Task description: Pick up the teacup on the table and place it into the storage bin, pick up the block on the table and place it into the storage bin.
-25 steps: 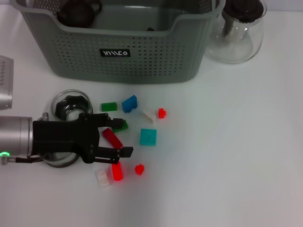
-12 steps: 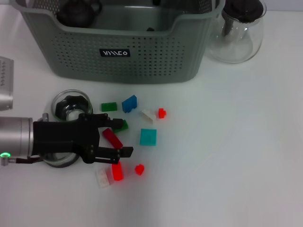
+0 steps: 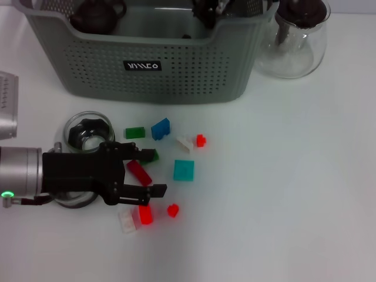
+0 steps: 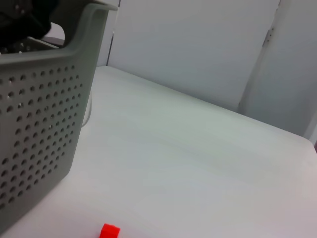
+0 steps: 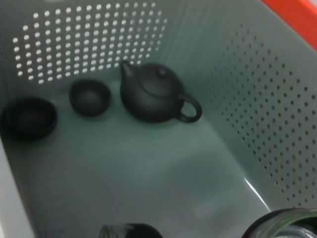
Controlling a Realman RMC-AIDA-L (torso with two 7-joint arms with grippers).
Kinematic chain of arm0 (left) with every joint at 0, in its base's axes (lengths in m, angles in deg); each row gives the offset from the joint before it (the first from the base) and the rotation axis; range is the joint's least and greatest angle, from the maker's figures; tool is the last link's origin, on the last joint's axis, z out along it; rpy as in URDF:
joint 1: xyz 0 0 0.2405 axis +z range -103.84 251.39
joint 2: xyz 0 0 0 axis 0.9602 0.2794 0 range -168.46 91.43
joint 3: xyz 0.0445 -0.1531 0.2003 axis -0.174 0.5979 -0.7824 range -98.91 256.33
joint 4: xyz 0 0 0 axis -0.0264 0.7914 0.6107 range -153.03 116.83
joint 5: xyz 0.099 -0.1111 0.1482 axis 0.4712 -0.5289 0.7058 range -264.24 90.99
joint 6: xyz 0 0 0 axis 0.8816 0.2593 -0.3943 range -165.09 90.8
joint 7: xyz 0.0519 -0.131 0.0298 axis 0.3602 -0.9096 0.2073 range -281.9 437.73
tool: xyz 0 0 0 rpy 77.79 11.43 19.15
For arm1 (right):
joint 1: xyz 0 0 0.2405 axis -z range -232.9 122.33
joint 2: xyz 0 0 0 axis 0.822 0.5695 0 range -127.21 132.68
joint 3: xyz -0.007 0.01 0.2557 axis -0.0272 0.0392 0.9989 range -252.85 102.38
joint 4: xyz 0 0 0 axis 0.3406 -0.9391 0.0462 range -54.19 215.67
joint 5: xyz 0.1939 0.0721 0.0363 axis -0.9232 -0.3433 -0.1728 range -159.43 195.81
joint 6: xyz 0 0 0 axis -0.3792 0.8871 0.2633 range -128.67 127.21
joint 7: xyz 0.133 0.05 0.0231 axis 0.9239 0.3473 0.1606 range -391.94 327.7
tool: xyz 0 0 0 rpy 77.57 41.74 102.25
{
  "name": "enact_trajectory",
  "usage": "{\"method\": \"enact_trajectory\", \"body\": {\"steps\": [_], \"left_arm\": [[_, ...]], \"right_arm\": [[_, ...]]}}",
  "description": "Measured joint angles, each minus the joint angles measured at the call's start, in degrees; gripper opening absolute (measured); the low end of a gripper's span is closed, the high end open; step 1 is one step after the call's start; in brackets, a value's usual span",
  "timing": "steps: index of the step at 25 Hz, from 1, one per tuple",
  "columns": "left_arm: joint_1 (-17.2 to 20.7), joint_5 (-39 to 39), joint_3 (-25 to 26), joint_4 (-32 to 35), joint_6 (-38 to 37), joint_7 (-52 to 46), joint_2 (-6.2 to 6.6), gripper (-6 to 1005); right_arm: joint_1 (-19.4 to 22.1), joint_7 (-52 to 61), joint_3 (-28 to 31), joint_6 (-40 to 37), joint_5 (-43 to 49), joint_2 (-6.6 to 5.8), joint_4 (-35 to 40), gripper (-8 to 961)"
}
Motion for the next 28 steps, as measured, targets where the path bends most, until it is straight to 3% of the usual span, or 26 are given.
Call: {"method": "enact_trajectory", "body": {"steps": [25, 28], "left_arm": [[0.24, 0.00, 0.00, -0.25, 0.31, 0.00, -0.07, 841], [0.24, 0.00, 0.00, -0.26, 0.25, 0.00, -0.08, 841]], "right_arm": [[0.45, 1.04, -1.26, -1.18, 0.24, -0.08, 0.50, 57], [0.45, 1.04, -2.05, -1.18, 0.26, -0.08, 0.59, 160]]}}
